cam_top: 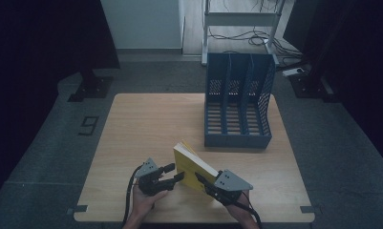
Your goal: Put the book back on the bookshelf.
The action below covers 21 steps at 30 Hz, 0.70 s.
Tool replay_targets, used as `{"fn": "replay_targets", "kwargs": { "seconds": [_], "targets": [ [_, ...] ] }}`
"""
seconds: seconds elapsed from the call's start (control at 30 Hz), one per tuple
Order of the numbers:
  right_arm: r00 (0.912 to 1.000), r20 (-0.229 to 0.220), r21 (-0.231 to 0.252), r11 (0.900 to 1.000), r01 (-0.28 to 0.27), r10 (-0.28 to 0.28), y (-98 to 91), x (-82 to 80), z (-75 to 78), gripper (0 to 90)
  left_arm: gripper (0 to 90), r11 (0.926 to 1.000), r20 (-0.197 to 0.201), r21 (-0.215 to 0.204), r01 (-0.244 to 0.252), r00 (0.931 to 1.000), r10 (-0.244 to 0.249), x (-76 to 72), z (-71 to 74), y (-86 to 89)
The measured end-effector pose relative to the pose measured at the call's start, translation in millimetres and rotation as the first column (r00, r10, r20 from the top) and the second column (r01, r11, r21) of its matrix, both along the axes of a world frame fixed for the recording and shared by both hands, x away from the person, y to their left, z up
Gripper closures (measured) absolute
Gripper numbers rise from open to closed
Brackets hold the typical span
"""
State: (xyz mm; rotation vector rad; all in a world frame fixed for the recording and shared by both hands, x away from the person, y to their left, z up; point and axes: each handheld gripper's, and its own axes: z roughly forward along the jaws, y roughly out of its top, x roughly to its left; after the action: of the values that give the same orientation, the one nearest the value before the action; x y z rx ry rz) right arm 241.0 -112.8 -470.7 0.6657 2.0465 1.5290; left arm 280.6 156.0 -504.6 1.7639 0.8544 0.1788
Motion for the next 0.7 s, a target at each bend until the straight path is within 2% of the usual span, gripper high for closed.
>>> {"fn": "replay_targets", "kwargs": {
  "seconds": [0.1, 0.23, 0.3, 0.4, 0.7],
  "targets": [
    [0.9998, -0.015, 0.017, 0.9998, -0.009, 0.009, -0.5, 1.7, -0.6, 71.1, 42.4, 1.0000, 0.007, -0.002, 0.002, 1.0000, -0.002, -0.3, 0.8, -0.4],
    [0.9998, -0.020, 0.003, 1.0000, -0.004, 0.004, 4.0, 2.9, -3.5, 66.7, 42.3, 0.9999, 0.006, 0.000, 0.010, 0.9999, -0.010, -0.8, 1.1, -1.5],
    [0.9997, -0.020, -0.009, 0.9999, 0.015, -0.015, 7.4, 3.0, -6.1, 69.4, 42.3, 0.9999, 0.008, 0.001, 0.013, 0.9999, -0.013, -1.0, 1.2, -2.0],
    [0.9996, -0.028, 0.004, 0.9999, 0.010, -0.010, 7.9, 2.4, -6.5, 73.7, 42.3, 0.9999, 0.005, 0.001, 0.013, 0.9999, -0.013, -0.9, 1.3, -1.8],
    [0.9987, -0.042, 0.026, 0.9992, 0.029, -0.028, 6.4, 3.3, -7.0, 74.5, 42.3, 1.0000, -0.012, -0.002, -0.003, 0.9999, 0.003, 0.9, 0.8, 1.7]
  ]
}}
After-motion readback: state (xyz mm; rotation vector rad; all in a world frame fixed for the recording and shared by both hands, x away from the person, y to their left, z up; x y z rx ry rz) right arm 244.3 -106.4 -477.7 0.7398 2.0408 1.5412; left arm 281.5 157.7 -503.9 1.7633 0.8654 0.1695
